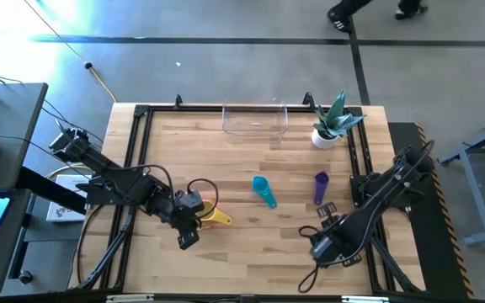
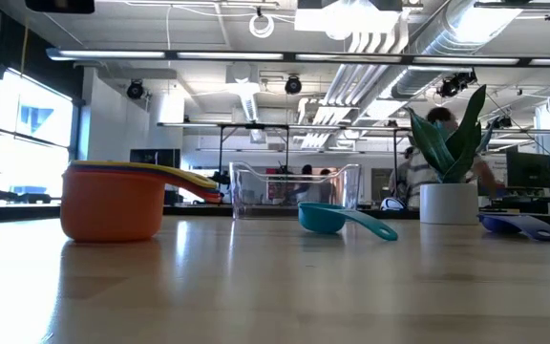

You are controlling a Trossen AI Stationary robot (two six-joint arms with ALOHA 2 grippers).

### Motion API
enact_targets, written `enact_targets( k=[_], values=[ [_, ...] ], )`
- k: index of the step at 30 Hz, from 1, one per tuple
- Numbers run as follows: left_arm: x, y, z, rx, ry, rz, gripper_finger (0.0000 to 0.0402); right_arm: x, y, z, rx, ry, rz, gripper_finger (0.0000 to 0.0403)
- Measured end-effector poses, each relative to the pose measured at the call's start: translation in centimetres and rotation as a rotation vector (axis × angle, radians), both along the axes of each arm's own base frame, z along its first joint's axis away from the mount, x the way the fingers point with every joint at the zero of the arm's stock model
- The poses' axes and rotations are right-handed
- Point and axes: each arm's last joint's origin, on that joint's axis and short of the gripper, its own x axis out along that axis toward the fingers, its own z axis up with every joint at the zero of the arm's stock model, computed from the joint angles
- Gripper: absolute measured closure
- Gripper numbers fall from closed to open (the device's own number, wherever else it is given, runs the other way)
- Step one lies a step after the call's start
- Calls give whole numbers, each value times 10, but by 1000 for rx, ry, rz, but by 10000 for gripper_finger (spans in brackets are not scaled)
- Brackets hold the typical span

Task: Nest measuring cups in basket
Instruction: Stack the green measuring cup on top of the yellow measuring cup

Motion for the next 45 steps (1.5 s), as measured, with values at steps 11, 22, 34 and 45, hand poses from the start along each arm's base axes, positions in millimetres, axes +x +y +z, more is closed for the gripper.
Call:
enact_targets(
  k=[11, 22, 34, 45],
  values=[
    [-1, -2, 0, -24, 7, 66, 339, -16, -13, -53, 97, 1, 117, 273],
    [-1, -2, 0, -29, 10, 75, 339, -14, -10, -84, 192, -93, 145, 274],
    [-1, -2, 0, -19, 4, 82, 339, -19, -18, -107, 171, -109, 127, 274],
    [-1, -1, 0, -13, 1, 85, 339, -20, -19, -111, 168, -115, 93, 325]
  ],
)
